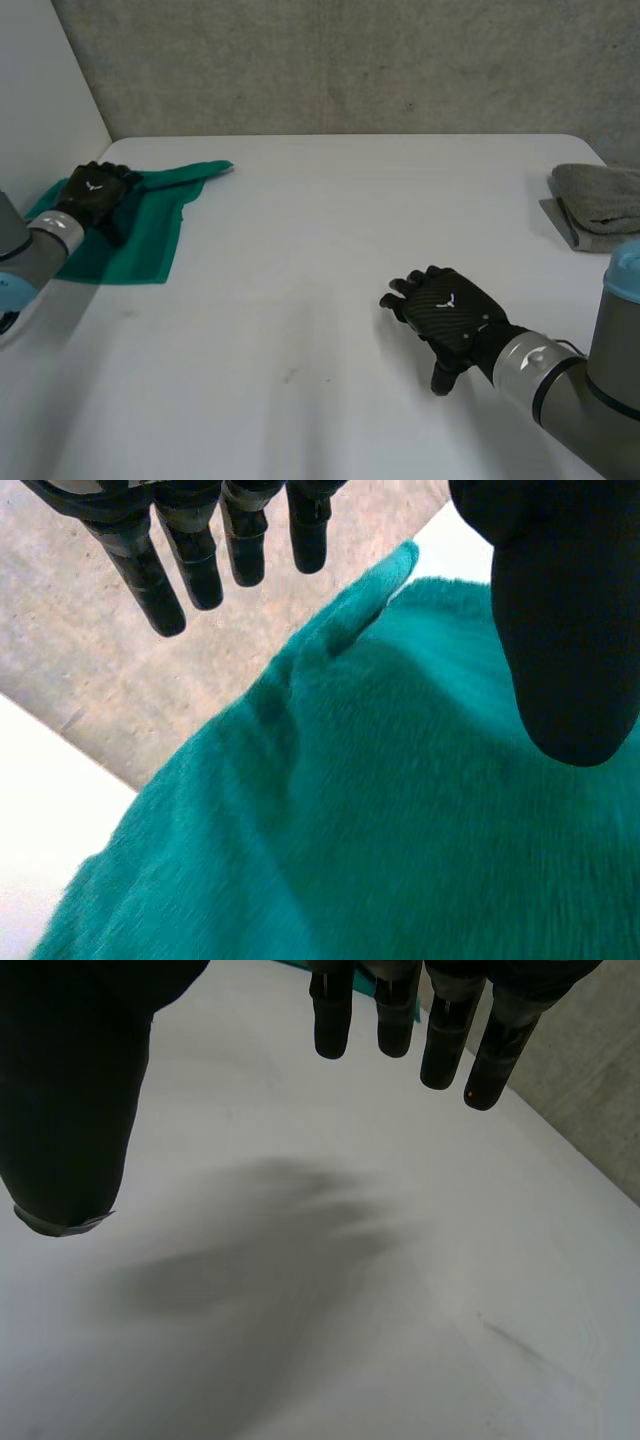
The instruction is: Fold the laundry.
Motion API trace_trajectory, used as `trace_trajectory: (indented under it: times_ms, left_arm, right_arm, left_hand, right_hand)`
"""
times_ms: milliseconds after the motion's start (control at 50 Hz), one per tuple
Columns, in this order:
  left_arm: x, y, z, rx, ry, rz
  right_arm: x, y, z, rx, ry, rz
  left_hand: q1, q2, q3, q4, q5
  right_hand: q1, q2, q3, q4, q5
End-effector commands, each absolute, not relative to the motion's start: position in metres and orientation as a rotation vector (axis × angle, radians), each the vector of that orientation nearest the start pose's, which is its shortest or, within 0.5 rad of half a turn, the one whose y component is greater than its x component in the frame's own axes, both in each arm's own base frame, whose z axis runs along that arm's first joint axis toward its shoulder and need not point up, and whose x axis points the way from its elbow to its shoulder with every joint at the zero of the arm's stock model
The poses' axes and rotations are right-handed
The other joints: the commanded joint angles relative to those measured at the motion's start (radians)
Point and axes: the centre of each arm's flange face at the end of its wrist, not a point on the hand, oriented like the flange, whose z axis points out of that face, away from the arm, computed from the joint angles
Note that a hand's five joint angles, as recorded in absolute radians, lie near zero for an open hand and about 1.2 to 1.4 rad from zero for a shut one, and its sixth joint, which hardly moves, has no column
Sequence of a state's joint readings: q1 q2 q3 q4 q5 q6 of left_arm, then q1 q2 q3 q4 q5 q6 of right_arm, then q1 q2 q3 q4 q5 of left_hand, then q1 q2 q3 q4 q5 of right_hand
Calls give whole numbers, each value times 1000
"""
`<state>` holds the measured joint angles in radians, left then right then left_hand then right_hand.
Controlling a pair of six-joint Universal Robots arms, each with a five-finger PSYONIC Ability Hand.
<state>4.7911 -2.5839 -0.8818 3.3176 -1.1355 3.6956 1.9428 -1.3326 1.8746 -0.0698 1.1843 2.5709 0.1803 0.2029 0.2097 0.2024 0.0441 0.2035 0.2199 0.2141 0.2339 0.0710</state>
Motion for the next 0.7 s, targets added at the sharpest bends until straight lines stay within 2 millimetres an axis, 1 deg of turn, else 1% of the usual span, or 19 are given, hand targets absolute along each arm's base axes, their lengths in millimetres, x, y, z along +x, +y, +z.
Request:
trace_trajectory:
  times_ms: [20, 140, 200, 220, 240, 260, 280, 300, 380, 400, 440, 460, 480, 540, 560, 600, 660, 680, 700]
  left_arm:
    - [-152, -502, 101, 969, 2114, -2034]
    - [-159, -509, 86, 955, 2113, -2019]
    - [-159, -512, 80, 946, 2107, -2015]
    - [-160, -512, 80, 946, 2105, -2016]
    - [-163, -511, 80, 948, 2103, -2018]
    - [-166, -511, 82, 951, 2092, -2024]
    - [-169, -510, 83, 950, 2090, -2023]
    - [-173, -508, 86, 946, 2079, -2022]
    - [-183, -503, 132, 798, 1943, -2041]
    - [-185, -498, 153, 729, 1878, -2077]
    - [-192, -490, 174, 699, 1813, -2133]
    - [-198, -484, 184, 699, 1786, -2168]
    - [-212, -469, 203, 707, 1749, -2239]
    - [-239, -439, 227, 744, 1731, -2350]
    - [-256, -417, 236, 778, 1760, -2402]
    - [-275, -388, 243, 824, 1819, -2456]
    - [-295, -356, 246, 873, 1913, -2513]
    - [-306, -336, 247, 897, 1988, -2544]
    - [-313, -324, 244, 918, 2047, -2549]
  right_arm:
    - [252, -195, 162, -1373, 2068, -1537]
    - [241, -200, 161, -1336, 2110, -1549]
    - [239, -202, 161, -1326, 2119, -1557]
    - [237, -203, 160, -1321, 2126, -1561]
    - [237, -203, 160, -1321, 2123, -1562]
    - [236, -204, 160, -1317, 2128, -1564]
    - [235, -204, 159, -1314, 2132, -1563]
    - [233, -207, 159, -1306, 2139, -1570]
    - [229, -211, 159, -1289, 2158, -1578]
    - [228, -212, 159, -1286, 2162, -1579]
    - [228, -213, 160, -1283, 2164, -1582]
    - [228, -214, 160, -1283, 2162, -1586]
    - [228, -214, 160, -1283, 2162, -1586]
    - [228, -214, 162, -1283, 2162, -1593]
    - [228, -214, 163, -1283, 2159, -1600]
    - [228, -214, 164, -1283, 2155, -1608]
    - [226, -215, 166, -1276, 2159, -1621]
    - [225, -217, 167, -1270, 2162, -1626]
    - [224, -218, 167, -1266, 2167, -1631]
  left_hand:
    - [33, 11, 4, 11, -5]
    - [95, 72, 65, 73, 56]
    - [294, 271, 264, 272, 255]
    - [408, 385, 378, 386, 370]
    - [827, 805, 798, 805, 789]
    - [1064, 1042, 1035, 1042, 1026]
    - [1214, 1192, 1185, 1192, 1176]
    - [1216, 1193, 1187, 1194, 1178]
    - [1216, 1193, 1187, 1194, 1178]
    - [1216, 1193, 1187, 1194, 1178]
    - [1216, 1193, 1187, 1194, 1178]
    - [1216, 1193, 1187, 1194, 1178]
    - [1216, 1193, 1187, 1194, 1178]
    - [1216, 1193, 1187, 1194, 1178]
    - [1216, 1193, 1187, 1194, 1178]
    - [1216, 1193, 1187, 1194, 1178]
    - [1216, 1193, 1187, 1194, 1178]
    - [1216, 1193, 1187, 1194, 1178]
    - [1216, 1193, 1187, 1194, 1178]
  right_hand:
    - [-29, -45, -40, -59, -71]
    - [-29, -45, -40, -59, -71]
    - [-29, -45, -40, -59, -71]
    - [-29, -45, -40, -59, -71]
    - [-29, -45, -40, -59, -71]
    - [-29, -45, -40, -59, -71]
    - [-29, -45, -40, -59, -71]
    - [-29, -45, -40, -59, -71]
    - [-29, -45, -40, -59, -71]
    - [-29, -45, -40, -59, -71]
    - [-29, -45, -40, -59, -71]
    - [-29, -45, -40, -59, -71]
    - [-29, -45, -40, -59, -71]
    - [-29, -45, -40, -59, -71]
    - [-29, -45, -40, -59, -71]
    - [-29, -45, -40, -59, -71]
    - [-29, -45, -40, -59, -71]
    - [-29, -45, -40, -59, -71]
    - [-29, -45, -40, -59, -71]
